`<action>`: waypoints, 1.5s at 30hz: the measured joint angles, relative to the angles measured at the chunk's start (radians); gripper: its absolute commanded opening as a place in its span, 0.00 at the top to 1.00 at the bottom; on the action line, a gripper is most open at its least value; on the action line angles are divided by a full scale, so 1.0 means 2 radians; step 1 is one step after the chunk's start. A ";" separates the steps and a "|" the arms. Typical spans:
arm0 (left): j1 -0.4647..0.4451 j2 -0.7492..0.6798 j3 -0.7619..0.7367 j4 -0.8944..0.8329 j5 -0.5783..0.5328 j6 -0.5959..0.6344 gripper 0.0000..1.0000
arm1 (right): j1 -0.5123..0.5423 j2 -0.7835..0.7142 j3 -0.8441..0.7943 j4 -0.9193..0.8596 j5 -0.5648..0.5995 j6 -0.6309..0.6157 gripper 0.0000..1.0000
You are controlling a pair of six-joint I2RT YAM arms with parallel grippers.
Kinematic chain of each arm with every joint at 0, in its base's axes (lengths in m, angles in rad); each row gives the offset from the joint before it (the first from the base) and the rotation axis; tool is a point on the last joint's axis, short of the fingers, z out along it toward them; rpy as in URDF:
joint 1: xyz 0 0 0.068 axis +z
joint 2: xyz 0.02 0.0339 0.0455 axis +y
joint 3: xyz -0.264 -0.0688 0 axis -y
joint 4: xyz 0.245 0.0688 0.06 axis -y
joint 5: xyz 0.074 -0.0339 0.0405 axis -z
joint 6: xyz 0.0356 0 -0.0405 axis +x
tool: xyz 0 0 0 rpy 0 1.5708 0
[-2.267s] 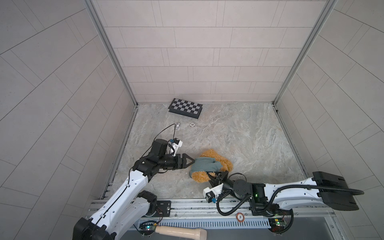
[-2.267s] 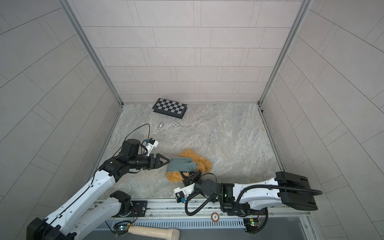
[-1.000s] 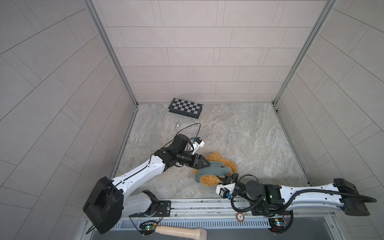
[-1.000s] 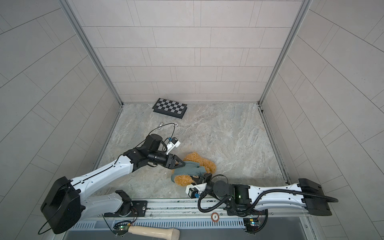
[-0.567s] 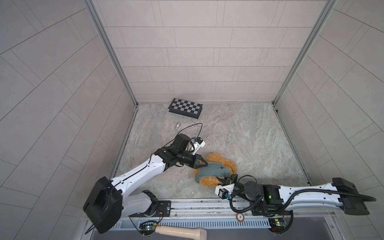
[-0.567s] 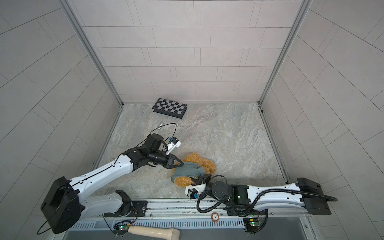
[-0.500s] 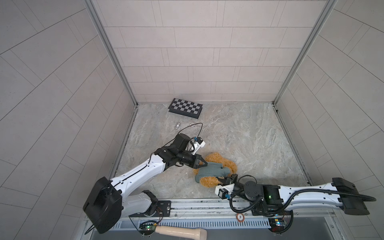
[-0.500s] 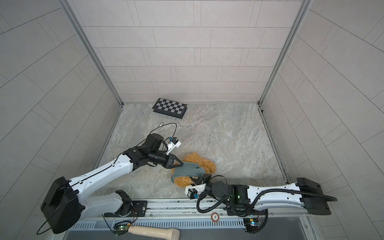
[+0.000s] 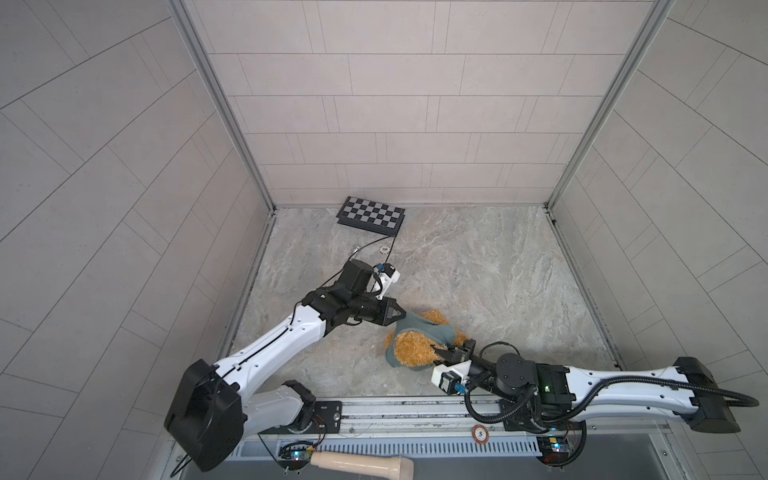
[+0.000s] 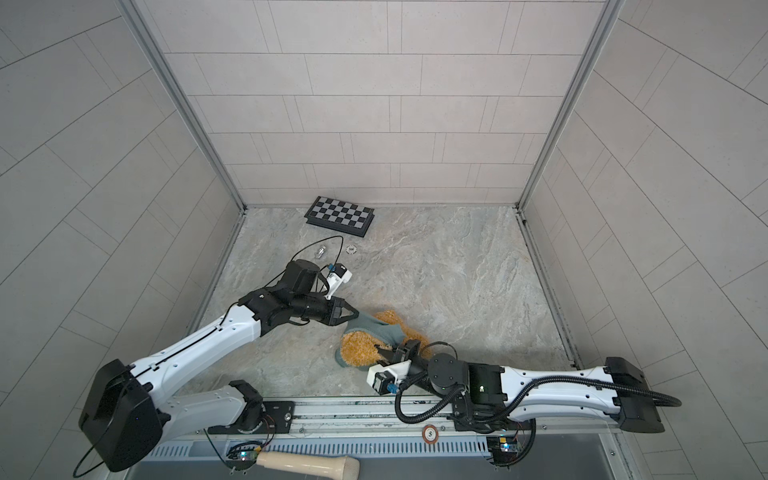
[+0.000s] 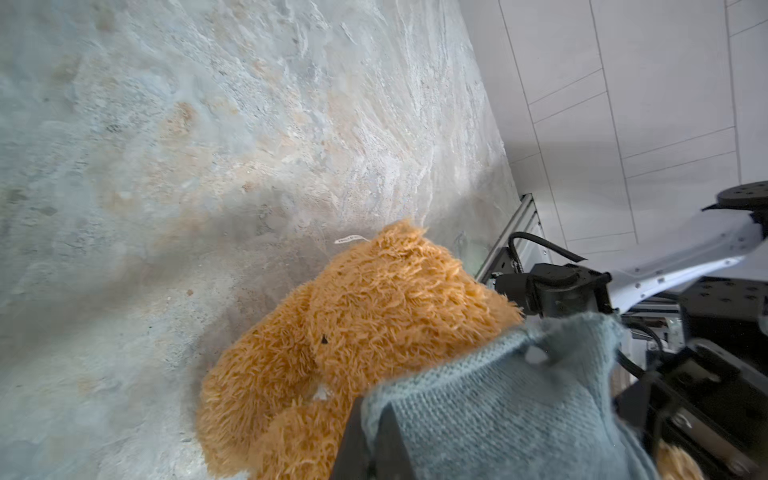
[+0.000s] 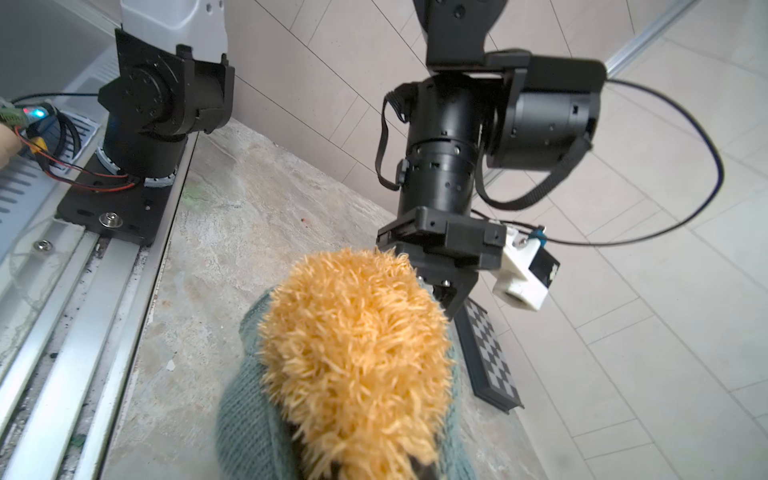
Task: Dress the teddy bear
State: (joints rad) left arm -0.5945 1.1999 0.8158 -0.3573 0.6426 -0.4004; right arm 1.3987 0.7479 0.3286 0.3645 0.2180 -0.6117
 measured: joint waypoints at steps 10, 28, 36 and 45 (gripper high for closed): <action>-0.031 0.032 -0.019 0.015 -0.065 -0.007 1.00 | -0.005 0.045 0.000 0.079 -0.010 -0.062 1.00; -0.010 -0.070 -0.037 0.056 -0.061 -0.042 0.48 | -0.055 0.051 0.037 0.107 0.000 0.002 1.00; 0.082 -0.267 -0.070 -0.038 -0.043 -0.049 0.31 | -0.114 0.089 0.100 0.099 -0.006 0.061 1.00; 0.095 -0.332 -0.084 -0.015 0.026 -0.117 0.30 | -0.179 0.104 0.111 0.066 -0.057 0.112 1.00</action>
State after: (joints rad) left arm -0.4038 0.5358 0.6479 -0.3878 0.6945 -0.6334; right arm 1.0409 0.9554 0.5503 0.4969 0.1036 -0.3870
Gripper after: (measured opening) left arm 0.678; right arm 0.128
